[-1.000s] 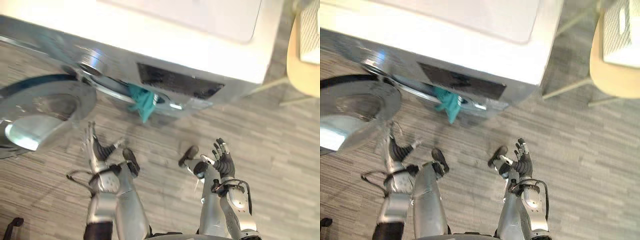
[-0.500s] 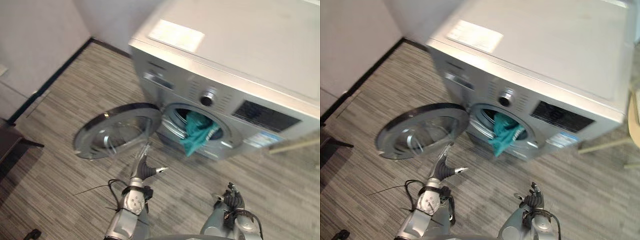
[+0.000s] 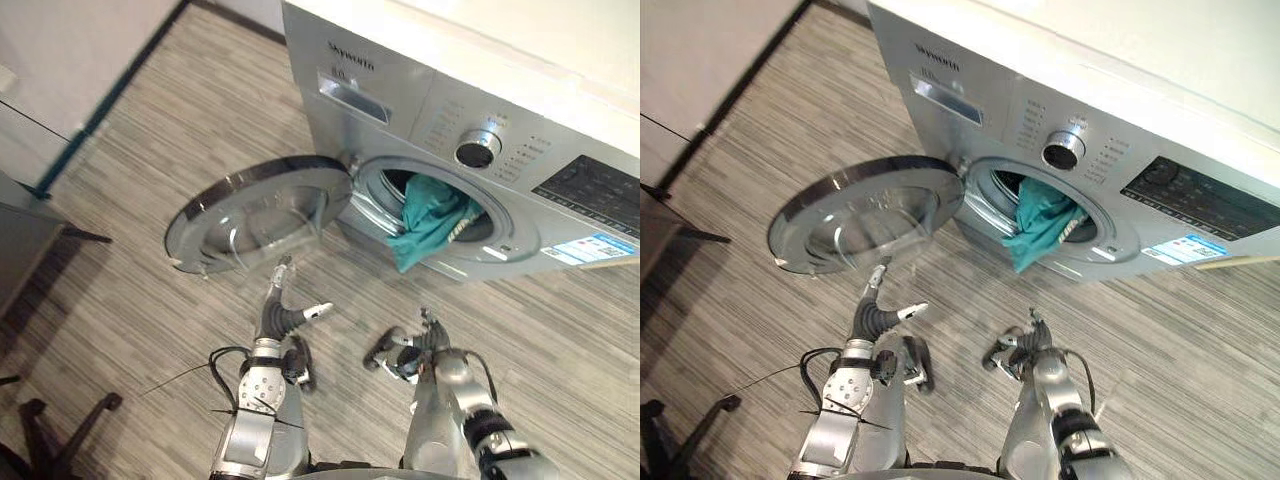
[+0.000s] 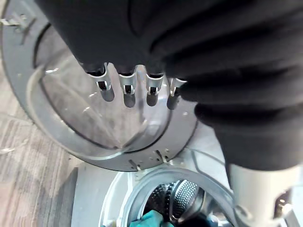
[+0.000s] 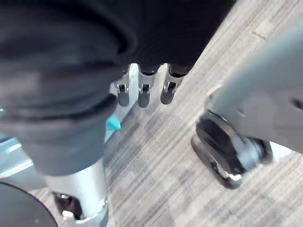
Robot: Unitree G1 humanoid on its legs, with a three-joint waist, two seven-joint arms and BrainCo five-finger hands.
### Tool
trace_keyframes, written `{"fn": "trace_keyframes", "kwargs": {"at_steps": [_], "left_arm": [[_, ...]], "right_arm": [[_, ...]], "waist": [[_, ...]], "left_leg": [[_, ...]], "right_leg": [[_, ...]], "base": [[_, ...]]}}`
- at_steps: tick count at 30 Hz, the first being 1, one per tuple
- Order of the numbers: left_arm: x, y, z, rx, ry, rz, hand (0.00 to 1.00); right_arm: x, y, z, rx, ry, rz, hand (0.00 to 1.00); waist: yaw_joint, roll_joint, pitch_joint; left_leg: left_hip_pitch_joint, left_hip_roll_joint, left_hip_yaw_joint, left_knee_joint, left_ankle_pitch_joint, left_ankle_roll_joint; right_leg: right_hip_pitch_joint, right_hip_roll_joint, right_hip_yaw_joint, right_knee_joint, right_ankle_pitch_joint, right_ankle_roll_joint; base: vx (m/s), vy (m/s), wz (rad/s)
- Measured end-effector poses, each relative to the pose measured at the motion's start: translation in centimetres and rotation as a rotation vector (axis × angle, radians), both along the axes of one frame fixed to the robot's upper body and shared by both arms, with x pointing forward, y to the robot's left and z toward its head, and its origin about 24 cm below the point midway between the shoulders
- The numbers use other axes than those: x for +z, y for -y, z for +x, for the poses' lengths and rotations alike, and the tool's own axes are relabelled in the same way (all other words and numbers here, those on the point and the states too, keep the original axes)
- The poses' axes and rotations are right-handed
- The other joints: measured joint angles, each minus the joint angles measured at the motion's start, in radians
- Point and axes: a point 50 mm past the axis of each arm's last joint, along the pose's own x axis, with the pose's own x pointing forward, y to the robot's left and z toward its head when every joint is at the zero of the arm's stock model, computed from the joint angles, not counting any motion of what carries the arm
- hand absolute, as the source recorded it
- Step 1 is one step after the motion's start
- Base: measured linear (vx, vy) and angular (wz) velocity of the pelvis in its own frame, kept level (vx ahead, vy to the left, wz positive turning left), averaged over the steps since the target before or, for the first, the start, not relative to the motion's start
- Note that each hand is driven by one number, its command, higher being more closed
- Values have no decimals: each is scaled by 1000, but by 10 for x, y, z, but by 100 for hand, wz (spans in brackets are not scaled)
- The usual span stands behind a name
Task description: Pick up the laundry basket with both hands and put the clothes into the washing machine.
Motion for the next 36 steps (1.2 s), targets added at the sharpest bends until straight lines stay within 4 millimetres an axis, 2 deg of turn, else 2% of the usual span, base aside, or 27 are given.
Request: {"fn": "trace_keyframes", "kwargs": {"at_steps": [1, 2, 3, 4, 7, 9, 11, 12, 14, 17, 18, 19, 22, 27, 30, 33, 36], "left_arm": [[0, 2, 0, -6, -2, -15, 0], [0, 3, 0, -8, -4, -18, 0], [1, 3, 1, -8, -1, -18, 0], [7, 1, 7, 1, 25, -18, 0], [20, 0, 18, 10, 79, -21, 0], [28, 3, 25, -4, 113, -22, 0], [35, 3, 31, -3, 139, -23, 0], [36, 2, 31, -1, 142, -24, 0], [43, -2, 38, 20, 168, -43, 0], [48, -9, 42, 51, 186, -67, 0], [51, -11, 44, 72, 198, -88, 0], [51, -11, 44, 73, 199, -92, 0], [53, -12, 45, 77, 204, -114, 0], [53, -11, 45, 66, 198, -125, 0], [53, -9, 45, 57, 199, -144, 0], [57, -4, 48, 38, 212, -162, 0], [64, 6, 52, -2, 233, -164, 0]], "right_arm": [[7, 3, 9, -8, 23, -13, 0], [14, 6, 16, -22, 42, -15, 0], [15, 6, 18, -25, 45, -17, 0], [19, 7, 24, -26, 46, -20, 0], [26, 6, 35, -34, 39, -10, 0], [36, 6, 46, -51, 52, 5, 0], [56, 19, 61, -125, 110, 54, 0], [59, 21, 63, -132, 120, 57, 0], [82, 42, 74, -202, 188, 76, 0], [97, 71, 77, -272, 230, 61, 0], [110, 95, 75, -314, 257, 29, 0], [111, 99, 75, -321, 259, 22, 0], [118, 133, 66, -384, 242, -39, 0], [102, 160, 43, -409, 135, -119, 0], [106, 176, 35, -423, 123, -169, 0], [127, 186, 40, -406, 154, -259, 0], [167, 186, 60, -368, 240, -355, 0]], "waist": [[1, -2, 3], [14, -1, 11], [14, -4, 18], [15, -9, 47], [18, 5, 78], [19, 4, 91], [20, 6, 97], [20, 6, 97], [18, 10, 99], [19, 12, 100], [19, 21, 102], [19, 23, 103], [20, 24, 103], [18, 29, 101], [23, 30, 101], [33, 33, 100], [40, 69, 95]], "left_leg": [[23, 21, 30, -119, 15, -24], [76, 49, 108, -266, 85, -101], [86, 50, 145, -293, 144, -106], [89, 27, 177, -319, 178, -94], [32, 14, 185, -278, 159, -65], [-6, 5, 201, -263, 148, -47], [-48, -19, 219, -248, 139, -32], [-55, -20, 220, -248, 138, -31], [-96, -28, 220, -243, 139, -28], [-131, -39, 214, -245, 143, -21], [-157, -44, 215, -247, 146, -18], [-160, -44, 215, -247, 147, -17], [-197, -50, 219, -258, 155, -18], [-200, -57, 221, -293, 176, -26], [-211, -62, 227, -321, 190, -31], [-225, -78, 229, -370, 232, -32], [-231, -95, 212, -429, 278, -38]], "right_leg": [[-23, 6, 8, -27, 27, -4], [-51, 9, 29, -41, 49, -7], [-63, 2, 39, -41, 60, -6], [-83, -24, 53, -52, 96, -21], [-130, -39, 67, -61, 127, -17], [-175, -56, 81, -56, 142, -14], [-237, -83, 109, -47, 157, -7], [-244, -84, 112, -46, 158, -6], [-285, -97, 114, -41, 166, -6], [-323, -108, 116, -29, 166, -6], [-351, -114, 118, -25, 167, -9], [-355, -114, 118, -25, 168, -10], [-403, -115, 127, -24, 172, -16], [-419, -109, 127, -35, 172, -17], [-442, -105, 130, -44, 174, -20], [-474, -106, 128, -45, 176, -24], [-483, -110, 117, -47, 176, -25]], "base": [[28, 101, -26], [34, 133, -26], [44, 155, -18], [35, 149, 0], [36, 134, 0], [19, 114, 1], [-1, 116, 0], [-16, 87, 0], [-24, 58, 8], [-25, 32, 14], [-24, 26, 12], [-30, 30, 8], [-2, 4, 1], [3, 2, 2], [-8, -4, 1], [-27, -24, 16], [-33, -32, 24]]}}
